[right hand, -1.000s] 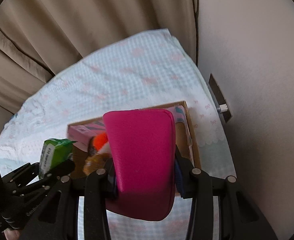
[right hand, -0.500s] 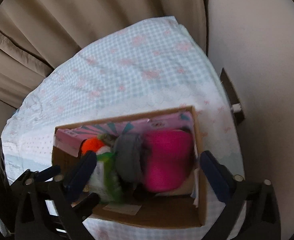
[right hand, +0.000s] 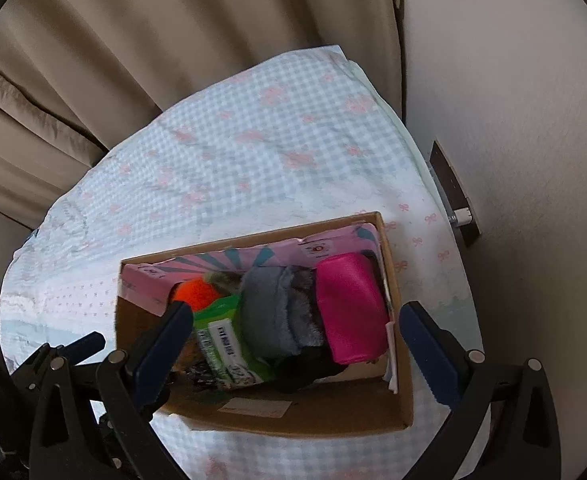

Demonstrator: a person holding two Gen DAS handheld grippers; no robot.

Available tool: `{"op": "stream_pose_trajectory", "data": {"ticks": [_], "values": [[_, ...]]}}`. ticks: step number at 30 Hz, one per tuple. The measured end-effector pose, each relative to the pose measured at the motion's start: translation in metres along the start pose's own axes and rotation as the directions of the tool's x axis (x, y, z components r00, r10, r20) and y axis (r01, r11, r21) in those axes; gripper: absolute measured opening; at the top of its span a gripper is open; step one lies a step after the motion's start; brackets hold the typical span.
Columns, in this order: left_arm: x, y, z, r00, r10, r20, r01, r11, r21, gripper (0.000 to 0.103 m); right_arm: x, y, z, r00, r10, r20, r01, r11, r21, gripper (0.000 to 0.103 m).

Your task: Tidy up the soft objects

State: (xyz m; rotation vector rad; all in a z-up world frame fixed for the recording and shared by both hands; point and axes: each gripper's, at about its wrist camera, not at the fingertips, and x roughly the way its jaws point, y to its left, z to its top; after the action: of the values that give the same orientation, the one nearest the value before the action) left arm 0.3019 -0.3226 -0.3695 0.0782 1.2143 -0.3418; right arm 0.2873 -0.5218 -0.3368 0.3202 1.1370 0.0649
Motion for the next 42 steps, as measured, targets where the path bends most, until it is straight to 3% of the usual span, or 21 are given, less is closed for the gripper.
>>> {"op": "stream_pose_trajectory", "data": {"ticks": [10, 20, 24, 30, 36, 42], "values": [[-0.091, 0.014, -0.008, 0.993, -0.001, 0.117, 0.000, 1.000, 0.006, 0.103, -0.065, 0.047, -0.010, 0.996, 0.003, 0.090, 0.001, 0.999, -0.041, 0.103], [-0.239, 0.066, -0.050, 0.960, 0.016, 0.281, -0.011, 1.000, -0.019, 0.103, -0.171, 0.137, -0.046, 0.975, 0.048, 0.218, -0.024, 0.993, -0.112, 0.103], [-0.306, 0.085, -0.074, 0.919, 0.049, 0.392, -0.043, 0.999, -0.025, 0.103, -0.215, 0.177, -0.069, 0.961, 0.059, 0.268, -0.014, 0.986, -0.165, 0.103], [-0.393, 0.115, -0.117, 0.825, 0.083, 0.559, -0.060, 0.996, -0.059, 0.103, -0.283, 0.221, -0.107, 0.908, 0.058, 0.415, 0.037, 0.976, -0.216, 0.103], [-0.438, 0.127, -0.153, 0.743, 0.143, 0.654, -0.111, 0.990, -0.090, 0.103, -0.323, 0.248, -0.137, 0.851, 0.038, 0.523, 0.100, 0.968, -0.232, 0.103], [-0.463, 0.135, -0.176, 0.694, 0.141, 0.706, -0.080, 0.990, -0.120, 0.103, -0.342, 0.261, -0.155, 0.816, 0.039, 0.577, 0.125, 0.962, -0.241, 0.103]]}}
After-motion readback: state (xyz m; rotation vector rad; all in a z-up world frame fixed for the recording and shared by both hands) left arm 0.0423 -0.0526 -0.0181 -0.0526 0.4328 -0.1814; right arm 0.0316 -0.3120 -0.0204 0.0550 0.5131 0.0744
